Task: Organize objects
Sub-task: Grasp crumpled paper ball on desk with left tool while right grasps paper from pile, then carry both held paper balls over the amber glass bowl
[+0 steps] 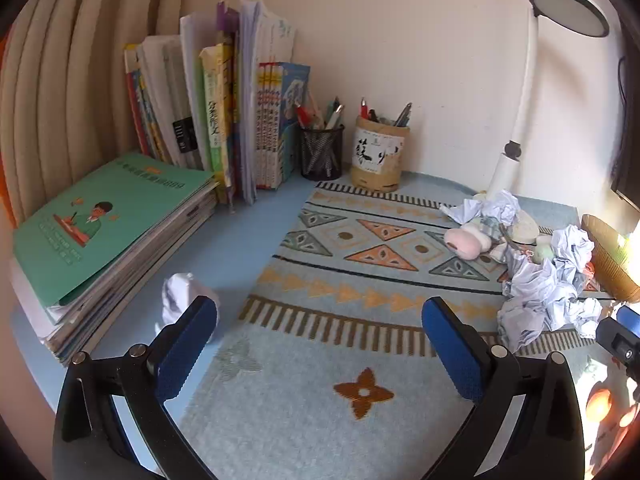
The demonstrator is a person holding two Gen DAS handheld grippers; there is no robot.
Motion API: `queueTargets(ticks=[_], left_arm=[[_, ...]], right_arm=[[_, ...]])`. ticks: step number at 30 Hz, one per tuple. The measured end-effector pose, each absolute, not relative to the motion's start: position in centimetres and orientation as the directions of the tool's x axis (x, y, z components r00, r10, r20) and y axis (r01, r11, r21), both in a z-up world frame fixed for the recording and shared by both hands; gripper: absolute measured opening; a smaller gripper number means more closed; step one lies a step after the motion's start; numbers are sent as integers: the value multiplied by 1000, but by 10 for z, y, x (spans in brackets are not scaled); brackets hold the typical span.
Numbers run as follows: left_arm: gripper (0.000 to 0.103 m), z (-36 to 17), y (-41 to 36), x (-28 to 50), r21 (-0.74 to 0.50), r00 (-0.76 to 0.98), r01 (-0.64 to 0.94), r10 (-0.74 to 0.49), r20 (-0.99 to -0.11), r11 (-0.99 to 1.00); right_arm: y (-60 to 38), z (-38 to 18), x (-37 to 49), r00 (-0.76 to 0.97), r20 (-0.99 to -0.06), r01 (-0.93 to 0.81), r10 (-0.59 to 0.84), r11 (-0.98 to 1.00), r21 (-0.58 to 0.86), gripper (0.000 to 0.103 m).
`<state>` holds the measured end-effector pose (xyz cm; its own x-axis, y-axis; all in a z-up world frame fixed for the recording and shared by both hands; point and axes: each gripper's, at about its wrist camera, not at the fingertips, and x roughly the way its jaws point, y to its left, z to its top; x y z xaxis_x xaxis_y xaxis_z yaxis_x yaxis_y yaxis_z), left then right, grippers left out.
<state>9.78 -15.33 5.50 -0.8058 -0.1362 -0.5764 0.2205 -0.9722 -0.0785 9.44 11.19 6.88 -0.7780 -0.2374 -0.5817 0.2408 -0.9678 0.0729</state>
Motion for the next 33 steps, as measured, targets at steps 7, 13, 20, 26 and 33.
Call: queueTargets(ticks=[7, 13, 20, 26, 33], left_arm=[[102, 24, -218, 98, -74, -730, 314, -191, -657, -947], [102, 19, -243, 73, -127, -676, 387, -187, -713, -914], [85, 10, -233, 53, -34, -622, 380, -228, -749, -924], [46, 7, -237, 52, -50, -628, 369, -209, -749, -928], [45, 26, -212, 66, -53, -706, 288, -175, -686, -956]], right_arm=[[77, 25, 55, -699, -694, 155, -175, -984, 93, 103], [89, 18, 42, -664, -728, 113, -170, -985, 127, 103], [84, 10, 24, -621, -768, 108, -157, -987, 115, 74], [86, 4, 23, -616, -768, 115, -178, -984, 136, 39], [88, 24, 41, -692, -681, 164, -238, -971, 173, 38]])
